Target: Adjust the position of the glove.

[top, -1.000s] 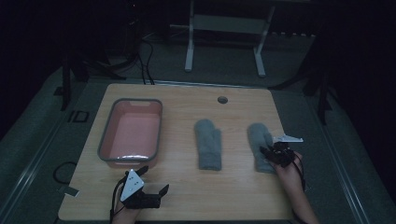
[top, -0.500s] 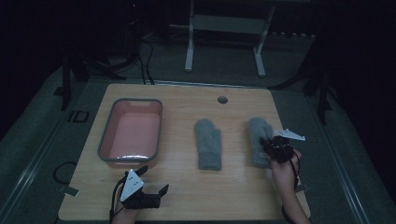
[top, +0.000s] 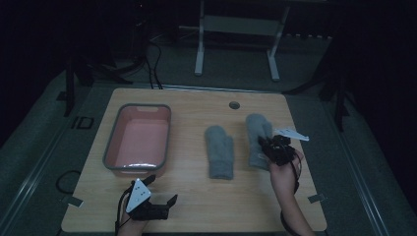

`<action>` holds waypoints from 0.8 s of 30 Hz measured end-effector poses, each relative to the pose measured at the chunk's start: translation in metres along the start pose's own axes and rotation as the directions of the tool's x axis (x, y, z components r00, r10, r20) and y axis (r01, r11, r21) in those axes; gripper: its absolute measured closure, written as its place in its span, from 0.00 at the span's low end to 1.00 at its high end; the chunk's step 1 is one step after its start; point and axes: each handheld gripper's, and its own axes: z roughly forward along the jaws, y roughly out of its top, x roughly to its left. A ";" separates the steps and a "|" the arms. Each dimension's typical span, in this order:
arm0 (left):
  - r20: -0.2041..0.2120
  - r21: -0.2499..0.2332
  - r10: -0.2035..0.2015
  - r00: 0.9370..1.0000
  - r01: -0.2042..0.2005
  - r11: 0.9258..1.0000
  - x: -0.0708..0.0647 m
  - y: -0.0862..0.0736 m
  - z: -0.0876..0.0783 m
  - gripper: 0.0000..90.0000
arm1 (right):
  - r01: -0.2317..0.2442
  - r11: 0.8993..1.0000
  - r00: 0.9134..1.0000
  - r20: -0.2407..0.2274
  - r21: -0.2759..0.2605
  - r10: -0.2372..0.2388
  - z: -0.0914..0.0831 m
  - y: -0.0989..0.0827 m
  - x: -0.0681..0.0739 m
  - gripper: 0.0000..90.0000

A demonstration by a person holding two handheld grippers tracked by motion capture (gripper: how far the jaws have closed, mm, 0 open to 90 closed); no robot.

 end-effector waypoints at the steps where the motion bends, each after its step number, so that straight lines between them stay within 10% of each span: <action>1: 0.000 0.000 0.002 1.000 -0.002 1.000 0.000 0.000 0.000 0.01 | 0.002 1.000 1.000 -0.006 0.002 -0.002 0.002 0.000 0.006 0.89; 24: 0.017 -0.005 0.008 1.000 -0.008 1.000 0.000 0.001 -0.002 0.01 | 0.036 0.996 0.992 -0.124 0.081 -0.026 0.049 -0.015 0.098 0.88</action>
